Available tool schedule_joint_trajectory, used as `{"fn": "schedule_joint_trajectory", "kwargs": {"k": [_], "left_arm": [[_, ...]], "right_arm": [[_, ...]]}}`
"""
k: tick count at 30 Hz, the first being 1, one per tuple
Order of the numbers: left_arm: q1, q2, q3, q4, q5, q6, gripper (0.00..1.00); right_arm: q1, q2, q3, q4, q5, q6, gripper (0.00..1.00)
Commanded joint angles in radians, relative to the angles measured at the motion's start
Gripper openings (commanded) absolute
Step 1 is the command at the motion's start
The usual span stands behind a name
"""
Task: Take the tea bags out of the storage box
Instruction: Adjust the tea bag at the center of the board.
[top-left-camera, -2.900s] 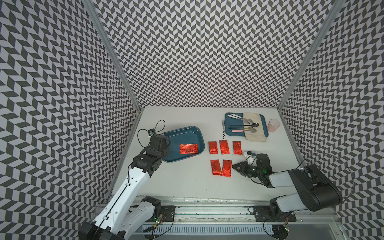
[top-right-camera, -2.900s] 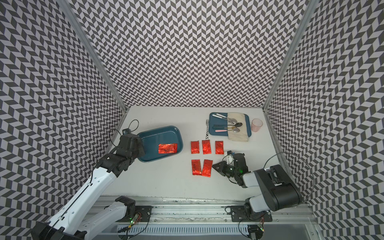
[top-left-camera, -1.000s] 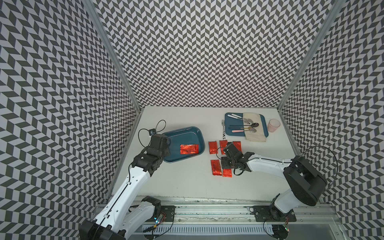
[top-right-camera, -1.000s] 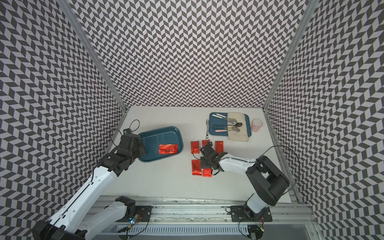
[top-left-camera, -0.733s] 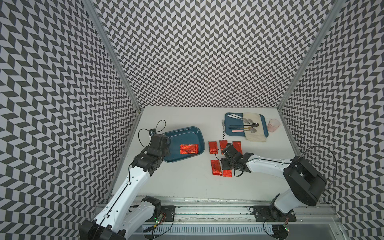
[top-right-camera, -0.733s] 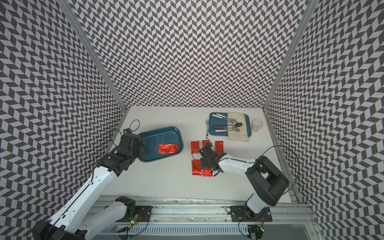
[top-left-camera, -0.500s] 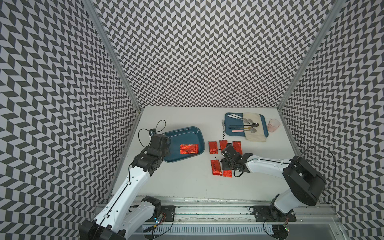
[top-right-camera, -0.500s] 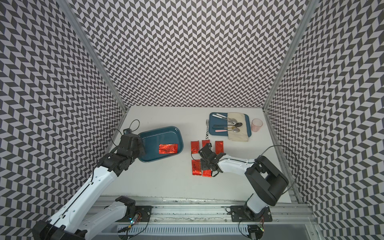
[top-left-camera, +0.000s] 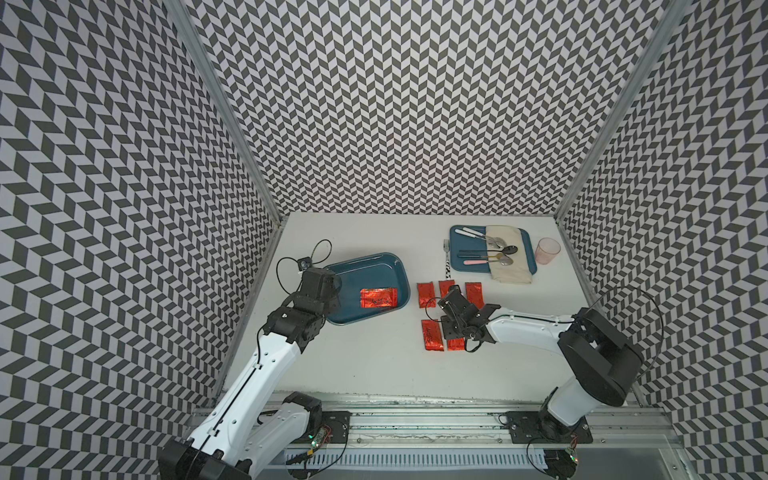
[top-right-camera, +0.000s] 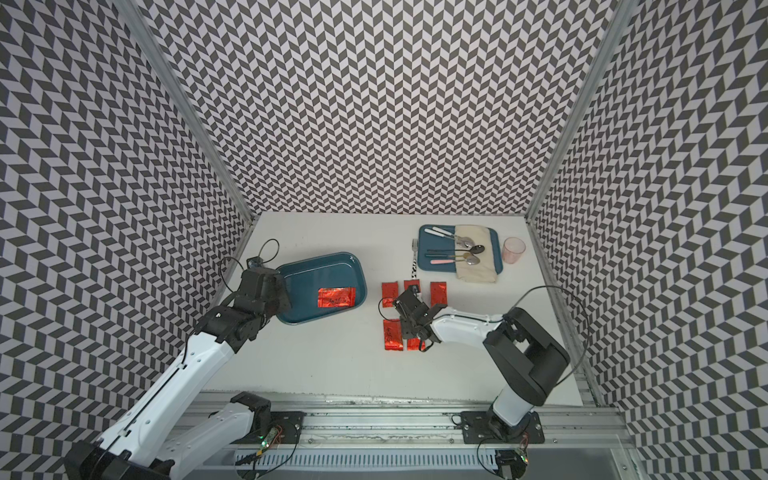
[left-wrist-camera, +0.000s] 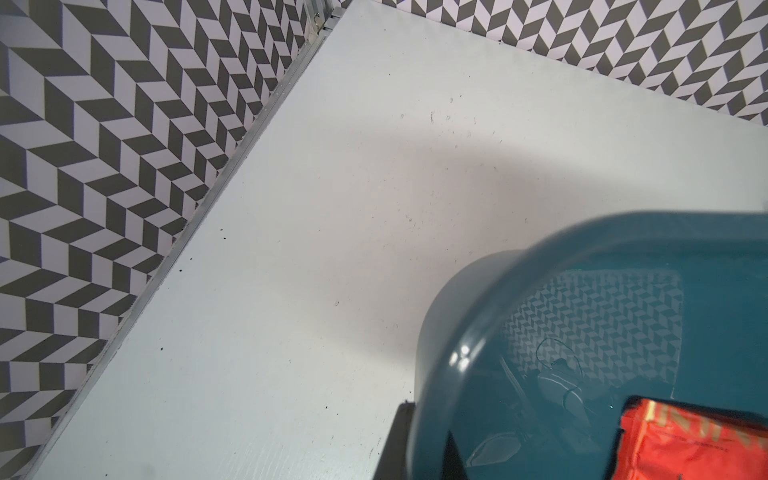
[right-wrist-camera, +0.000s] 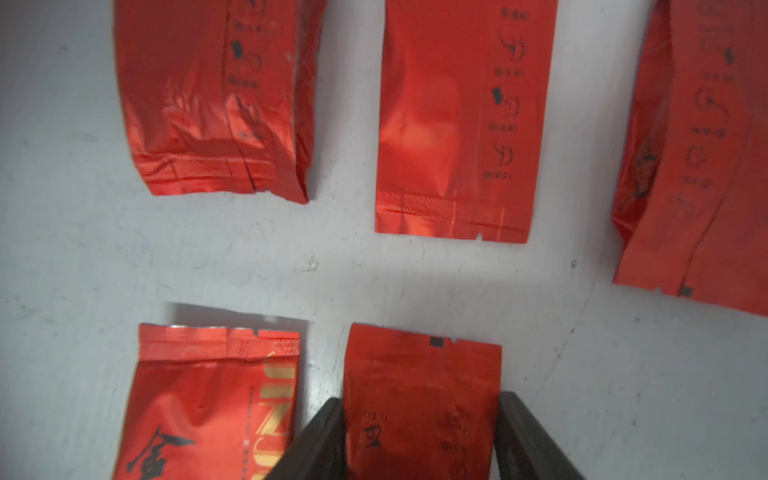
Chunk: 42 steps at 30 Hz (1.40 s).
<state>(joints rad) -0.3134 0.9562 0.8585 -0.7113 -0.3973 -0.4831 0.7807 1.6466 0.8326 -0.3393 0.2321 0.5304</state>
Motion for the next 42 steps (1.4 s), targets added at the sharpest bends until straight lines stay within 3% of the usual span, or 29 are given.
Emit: {"fn": "schedule_joint_trajectory", "kwargs": {"k": [1, 20, 42], "left_arm": [[0.004, -0.008, -0.001, 0.035, 0.005, 0.005, 0.0], [0.004, -0.007, -0.002, 0.036, 0.008, 0.005, 0.0], [0.004, 0.001, -0.002, 0.038, 0.014, 0.008, 0.0]], "right_arm": [[0.006, 0.043, 0.017, -0.038, 0.021, -0.021, 0.59], [0.005, 0.034, 0.01, -0.049, 0.077, -0.058, 0.65], [-0.005, -0.023, -0.009, -0.032, 0.034, -0.095, 0.64]]}}
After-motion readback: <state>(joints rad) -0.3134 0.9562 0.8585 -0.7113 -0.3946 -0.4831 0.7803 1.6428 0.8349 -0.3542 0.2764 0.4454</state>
